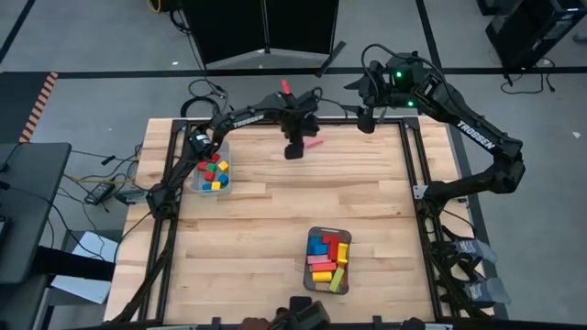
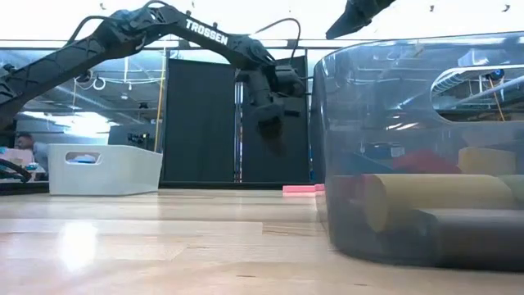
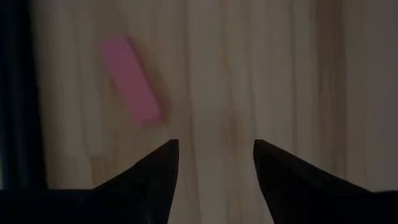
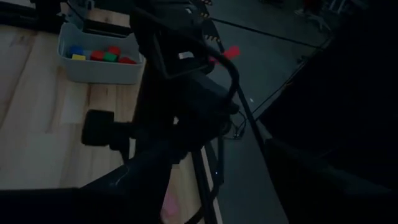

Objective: Sort blocks by size
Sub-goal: Put the pink rectangular block into the black bin

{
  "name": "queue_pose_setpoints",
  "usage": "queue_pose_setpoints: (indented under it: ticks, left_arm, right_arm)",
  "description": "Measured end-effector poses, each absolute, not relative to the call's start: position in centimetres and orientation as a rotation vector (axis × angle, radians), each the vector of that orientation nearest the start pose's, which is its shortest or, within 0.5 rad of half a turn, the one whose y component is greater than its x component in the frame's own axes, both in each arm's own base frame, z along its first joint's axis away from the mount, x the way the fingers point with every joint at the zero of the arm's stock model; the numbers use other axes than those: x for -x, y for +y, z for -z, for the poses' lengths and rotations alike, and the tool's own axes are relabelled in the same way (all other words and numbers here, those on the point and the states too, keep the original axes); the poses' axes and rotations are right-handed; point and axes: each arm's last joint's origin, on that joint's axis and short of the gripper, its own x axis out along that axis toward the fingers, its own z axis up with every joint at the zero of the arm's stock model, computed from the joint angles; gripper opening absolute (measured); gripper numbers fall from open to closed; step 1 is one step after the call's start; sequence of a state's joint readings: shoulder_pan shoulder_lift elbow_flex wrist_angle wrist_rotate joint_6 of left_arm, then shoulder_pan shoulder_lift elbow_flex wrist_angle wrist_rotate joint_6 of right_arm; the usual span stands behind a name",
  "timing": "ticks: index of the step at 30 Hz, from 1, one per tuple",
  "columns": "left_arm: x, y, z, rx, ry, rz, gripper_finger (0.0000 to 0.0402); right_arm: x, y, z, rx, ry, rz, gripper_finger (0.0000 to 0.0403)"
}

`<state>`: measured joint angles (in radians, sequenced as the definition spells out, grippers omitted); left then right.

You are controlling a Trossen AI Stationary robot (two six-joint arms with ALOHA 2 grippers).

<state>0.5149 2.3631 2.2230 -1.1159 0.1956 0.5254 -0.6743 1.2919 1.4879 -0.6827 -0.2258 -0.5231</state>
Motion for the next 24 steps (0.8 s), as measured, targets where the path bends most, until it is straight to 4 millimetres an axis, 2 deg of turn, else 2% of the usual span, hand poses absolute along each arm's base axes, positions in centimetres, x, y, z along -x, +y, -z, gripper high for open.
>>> queue_pose_setpoints:
  ticks: [3, 8, 11, 14, 16, 19, 24]
  left_arm:
    - [-41.9, 24.0, -22.1, -0.040, 1.270, 0.048, 0.0216]
    - [-40.0, 26.4, -21.0, 0.006, 1.328, -0.010, 0.0216]
    - [-39.4, 27.5, -19.7, -0.030, 1.351, -0.065, 0.0216]
    - [-39.4, 27.9, -18.0, -0.100, 1.348, -0.069, 0.0216]
    - [-39.6, 28.0, -17.7, -0.154, 1.334, -0.050, 0.0216]
    - [-40.1, 27.9, -17.7, -0.198, 1.289, -0.026, 0.0216]
    - [-41.2, 27.7, -18.0, -0.158, 1.169, -0.034, 0.0217]
  right_arm:
    - [-20.8, -15.8, -41.9, 0.294, 0.541, 0.310, 0.0268]
    - [-20.8, -15.8, -41.9, 0.300, 0.540, 0.303, 0.0264]
    - [-20.8, -15.8, -41.9, 0.305, 0.541, 0.300, 0.0262]
    - [-20.8, -15.8, -41.9, 0.312, 0.538, 0.297, 0.0261]
    - [-20.8, -15.8, -42.0, 0.316, 0.533, 0.297, 0.0261]
    - [-20.8, -15.8, -42.0, 0.317, 0.530, 0.299, 0.0262]
    - [-20.8, -15.8, -42.0, 0.317, 0.526, 0.300, 0.0260]
